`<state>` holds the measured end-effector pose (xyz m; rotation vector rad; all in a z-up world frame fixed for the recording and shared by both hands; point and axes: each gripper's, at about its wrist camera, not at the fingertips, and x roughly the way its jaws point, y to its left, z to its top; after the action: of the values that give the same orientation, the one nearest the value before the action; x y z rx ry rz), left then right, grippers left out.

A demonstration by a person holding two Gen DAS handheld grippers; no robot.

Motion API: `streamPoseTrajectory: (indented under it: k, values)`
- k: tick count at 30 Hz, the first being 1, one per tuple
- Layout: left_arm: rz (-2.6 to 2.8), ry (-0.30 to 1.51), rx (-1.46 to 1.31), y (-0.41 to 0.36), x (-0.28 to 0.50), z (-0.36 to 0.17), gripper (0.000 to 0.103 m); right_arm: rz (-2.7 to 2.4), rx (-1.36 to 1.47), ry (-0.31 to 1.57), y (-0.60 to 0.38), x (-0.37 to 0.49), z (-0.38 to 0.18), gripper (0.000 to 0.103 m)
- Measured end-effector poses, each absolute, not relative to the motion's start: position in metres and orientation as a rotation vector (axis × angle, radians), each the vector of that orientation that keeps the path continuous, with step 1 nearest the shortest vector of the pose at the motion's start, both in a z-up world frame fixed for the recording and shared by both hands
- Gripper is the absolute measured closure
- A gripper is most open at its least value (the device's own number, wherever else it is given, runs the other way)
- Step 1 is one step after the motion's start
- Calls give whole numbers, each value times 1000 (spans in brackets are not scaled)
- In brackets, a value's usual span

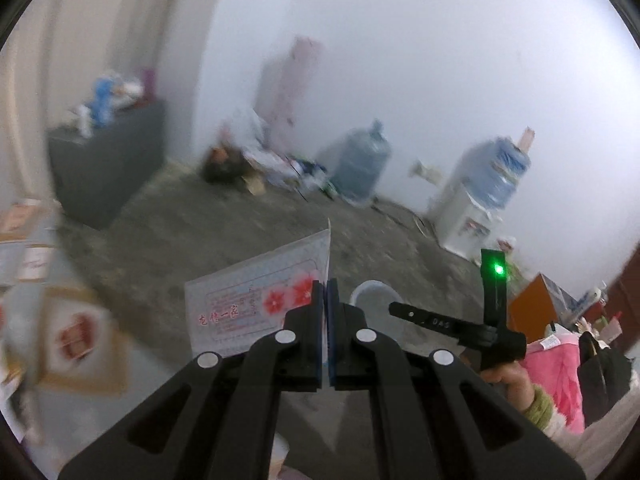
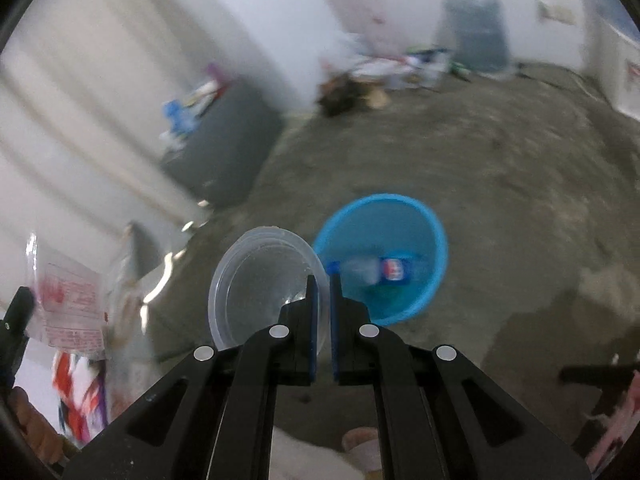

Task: Collect trash
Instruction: 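Carry the lid and bag over the wastebasket and open both tools, then move both tools back to the table toward the tissues and carton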

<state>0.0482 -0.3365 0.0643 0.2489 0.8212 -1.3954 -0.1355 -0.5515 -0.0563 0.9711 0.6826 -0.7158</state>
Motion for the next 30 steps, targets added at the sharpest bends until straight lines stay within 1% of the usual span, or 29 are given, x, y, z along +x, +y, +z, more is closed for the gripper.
streamPoseTrajectory:
  k: [4,7,11,12,13,15,16,17,18,19,22,27,30]
  values:
    - [-1421,950,326,-417,58,26,101,-754,1011,719,-574,-129,-87,99]
    - [-1435,1061,371,-472,62,-14,101,-778,1034,758,-590,-119,-111,99]
    - [-1427,1139,401,-519,67,-55,100,-799,1051,808,-609,-104,-140,99]
    - [-1425,1154,411,-530,70,-64,99,-806,1060,819,-614,-98,-151,96]
    - [-1421,1169,421,-538,69,-73,97,-810,1063,831,-619,-95,-159,94]
    - [-1353,1179,470,-557,73,-92,86,-799,1065,862,-627,-85,-175,89]
    - [-1326,1188,493,-564,74,-99,70,-792,1077,865,-630,-82,-184,77]
    - [-1301,1206,505,-569,76,-107,57,-788,1081,866,-631,-82,-188,69]
    - [-1284,1215,499,-571,77,-110,54,-791,1078,871,-633,-81,-194,58]
    - [-1271,1220,470,-570,80,-110,54,-804,1071,878,-633,-82,-197,58]
    - [-1284,1218,424,-559,82,-103,46,-811,1092,857,-632,-91,-193,58]
    - [-1286,1122,393,-534,86,-70,44,-833,1065,791,-618,-114,-161,53]
    - [-1285,1076,349,-512,90,-47,42,-854,1006,760,-604,-127,-136,48]
